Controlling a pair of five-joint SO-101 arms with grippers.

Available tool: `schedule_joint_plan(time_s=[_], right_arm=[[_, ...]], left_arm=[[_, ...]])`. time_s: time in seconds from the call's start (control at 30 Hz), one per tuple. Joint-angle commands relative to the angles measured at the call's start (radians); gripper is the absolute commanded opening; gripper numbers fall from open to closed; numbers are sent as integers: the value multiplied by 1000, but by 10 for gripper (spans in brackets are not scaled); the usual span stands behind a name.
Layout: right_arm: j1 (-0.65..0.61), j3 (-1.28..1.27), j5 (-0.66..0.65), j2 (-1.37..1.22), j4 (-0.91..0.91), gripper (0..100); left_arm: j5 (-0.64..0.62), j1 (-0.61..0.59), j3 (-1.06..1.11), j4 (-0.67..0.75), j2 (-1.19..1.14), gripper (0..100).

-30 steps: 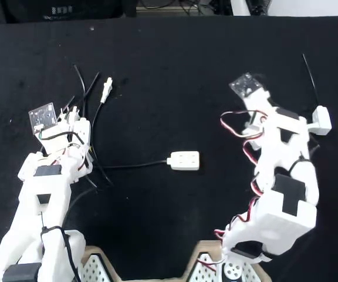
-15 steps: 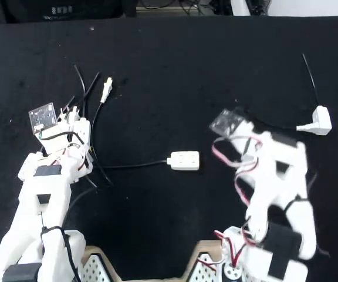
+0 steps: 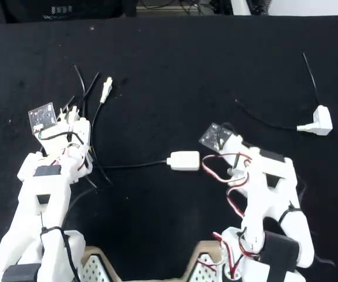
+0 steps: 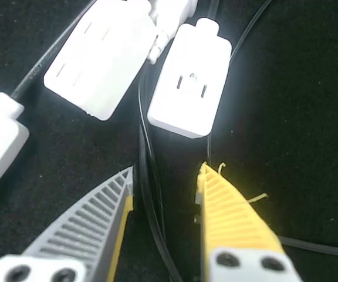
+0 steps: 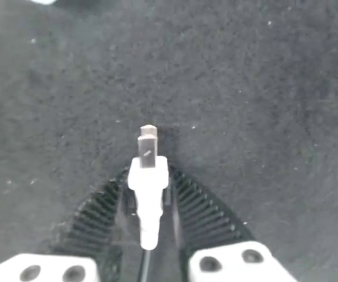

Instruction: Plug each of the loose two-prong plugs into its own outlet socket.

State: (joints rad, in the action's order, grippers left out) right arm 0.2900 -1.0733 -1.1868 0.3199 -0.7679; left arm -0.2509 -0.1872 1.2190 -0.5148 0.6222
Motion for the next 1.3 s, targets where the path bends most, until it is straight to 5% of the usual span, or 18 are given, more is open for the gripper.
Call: schedule_joint_plan(time_s=[0.0,0.17,0.47,0.63,0.93,1.27], right_arm=[[32,21,-2,8,6,10],[-31,56,61,194,-209,11],[-623,-42,480,639,-302,11],[-839,-76,649,608,-140,11],[-916,-145,769,305,382,11],[-1065,-231,807,213,635,11]], left_arm=[[-9,-7,-7,15,26,177],[-9,-2,-7,11,28,177],[-9,-8,-21,-41,31,177],[-9,-8,-24,-87,92,177],[-8,1,176,-78,496,178],[38,24,286,-149,790,178]])
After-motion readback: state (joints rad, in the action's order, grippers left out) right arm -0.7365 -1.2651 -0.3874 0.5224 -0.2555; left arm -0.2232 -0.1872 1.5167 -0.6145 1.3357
